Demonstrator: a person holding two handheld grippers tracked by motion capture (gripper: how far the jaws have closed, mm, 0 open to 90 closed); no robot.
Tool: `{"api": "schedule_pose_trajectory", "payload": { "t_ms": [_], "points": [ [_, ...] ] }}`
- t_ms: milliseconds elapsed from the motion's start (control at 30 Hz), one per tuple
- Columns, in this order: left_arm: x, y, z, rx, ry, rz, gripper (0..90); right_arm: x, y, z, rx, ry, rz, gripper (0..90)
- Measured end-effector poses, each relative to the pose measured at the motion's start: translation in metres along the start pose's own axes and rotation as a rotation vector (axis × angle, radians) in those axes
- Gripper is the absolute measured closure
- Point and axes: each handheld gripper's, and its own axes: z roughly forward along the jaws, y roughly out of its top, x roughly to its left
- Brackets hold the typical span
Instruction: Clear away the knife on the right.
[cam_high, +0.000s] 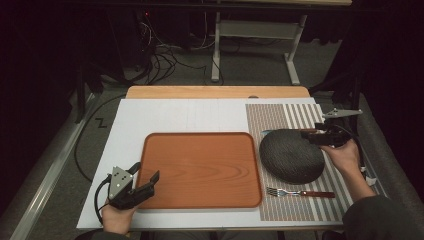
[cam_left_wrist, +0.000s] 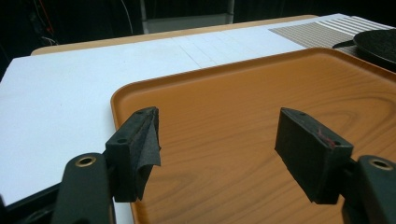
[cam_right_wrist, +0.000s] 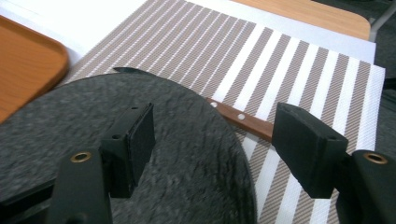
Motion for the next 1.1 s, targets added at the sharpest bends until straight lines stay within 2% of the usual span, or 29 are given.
{"api": "schedule_pose_trajectory", "payload": {
  "t_ms": [133, 167, 233, 400, 467, 767, 867, 1000, 1100],
  "points": [
    [0.0, 0.0, -0.001, -0.002, -0.001, -0.003, 30.5, -0.008, 0.0, 0.005, -0.009, 0.005, 0.035, 37.6],
    [0.0, 0.0, -0.001, -0.003, -0.001, -0.003, 30.4, -0.012, 0.001, 0.007, 0.023, -0.007, 0.032, 37.9],
    [0.001, 0.0, -0.001, -0.002, 0.002, -0.005, 30.4, -0.016, 0.003, 0.009, 0.043, -0.018, 0.032, 39.0],
    [0.0, 0.0, 0.0, -0.004, 0.004, -0.007, 30.4, -0.021, 0.007, 0.012, 0.062, -0.042, 0.018, 41.4],
    [0.001, 0.0, 0.0, -0.002, 0.005, -0.008, 30.4, -0.026, 0.009, 0.017, 0.092, -0.05, 0.014, 42.6],
    [0.0, 0.0, 0.0, 0.0, 0.007, -0.006, 30.5, -0.032, 0.011, 0.034, 0.123, -0.084, 0.01, 47.7],
    [0.0, -0.001, 0.0, 0.001, 0.008, -0.007, 30.5, -0.033, 0.01, 0.041, 0.136, -0.083, 0.015, 48.5],
    [0.0, -0.001, 0.001, 0.003, 0.011, -0.007, 30.5, -0.038, 0.013, 0.05, 0.193, -0.063, 0.024, 47.7],
    [0.0, -0.001, 0.001, 0.003, 0.013, -0.007, 30.5, -0.039, 0.015, 0.053, 0.194, -0.068, 0.022, 47.7]
  ]
}}
